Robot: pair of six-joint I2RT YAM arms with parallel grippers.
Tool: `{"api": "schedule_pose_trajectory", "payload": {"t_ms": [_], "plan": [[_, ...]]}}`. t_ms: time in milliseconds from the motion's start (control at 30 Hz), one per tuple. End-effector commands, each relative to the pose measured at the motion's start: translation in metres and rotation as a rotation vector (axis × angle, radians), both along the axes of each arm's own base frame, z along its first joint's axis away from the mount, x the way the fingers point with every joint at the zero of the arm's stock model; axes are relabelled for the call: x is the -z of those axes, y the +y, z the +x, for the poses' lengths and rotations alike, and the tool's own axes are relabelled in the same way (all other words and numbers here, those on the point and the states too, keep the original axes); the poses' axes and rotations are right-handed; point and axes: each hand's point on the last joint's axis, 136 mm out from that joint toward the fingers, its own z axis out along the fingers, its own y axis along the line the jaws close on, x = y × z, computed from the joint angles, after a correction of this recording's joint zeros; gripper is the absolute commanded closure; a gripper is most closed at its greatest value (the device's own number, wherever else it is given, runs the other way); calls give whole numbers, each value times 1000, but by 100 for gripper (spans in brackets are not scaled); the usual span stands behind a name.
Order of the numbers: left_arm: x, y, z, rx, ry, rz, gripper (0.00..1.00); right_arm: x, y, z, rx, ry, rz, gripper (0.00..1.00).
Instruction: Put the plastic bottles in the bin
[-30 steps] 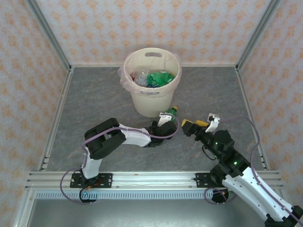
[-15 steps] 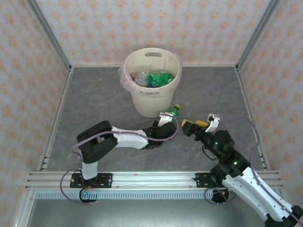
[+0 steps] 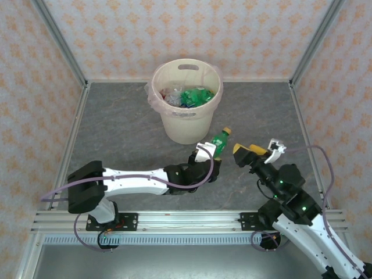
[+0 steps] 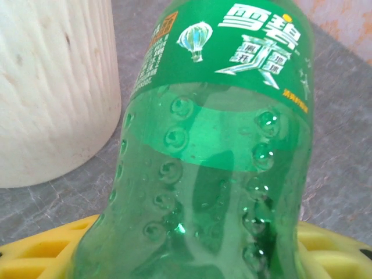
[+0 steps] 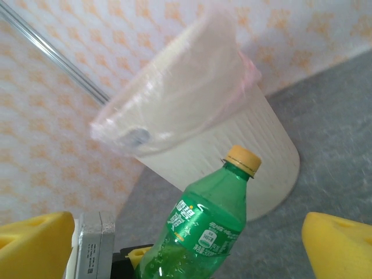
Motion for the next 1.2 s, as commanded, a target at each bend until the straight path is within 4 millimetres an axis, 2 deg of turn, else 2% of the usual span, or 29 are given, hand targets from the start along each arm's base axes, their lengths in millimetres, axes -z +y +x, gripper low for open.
{"api": "schedule_pose_trajectory", "payload": {"t_ms": [0, 167, 333, 467, 533, 633, 900, 1000, 1167], "plan": [[-51, 11, -2, -37, -50, -67, 43, -17, -12, -11, 17, -37, 8, 0], [-102, 21, -6, -39, -92, -127, 44, -28, -15, -19, 2, -67, 25, 0], [-153, 26, -6, -27, -143, -131, 44, -41, -8, -25, -50, -108, 54, 0], [-187, 35, 11, -60, -169, -81, 43, -54, 1, -30, -106, -150, 80, 0], [-196, 42, 25, -74, -166, -52, 43, -62, 5, -33, -138, -170, 86, 0], [-205, 55, 47, -106, -174, -5, 42, -76, 11, -36, -175, -196, 88, 0], [-219, 97, 112, -216, -191, 135, 40, -97, 31, -27, -236, -213, 77, 0], [-214, 107, 134, -237, -182, 197, 39, -104, 36, -24, -246, -217, 66, 0], [-201, 113, 163, -222, -158, 249, 39, -109, 36, -23, -242, -226, 48, 0]]}}
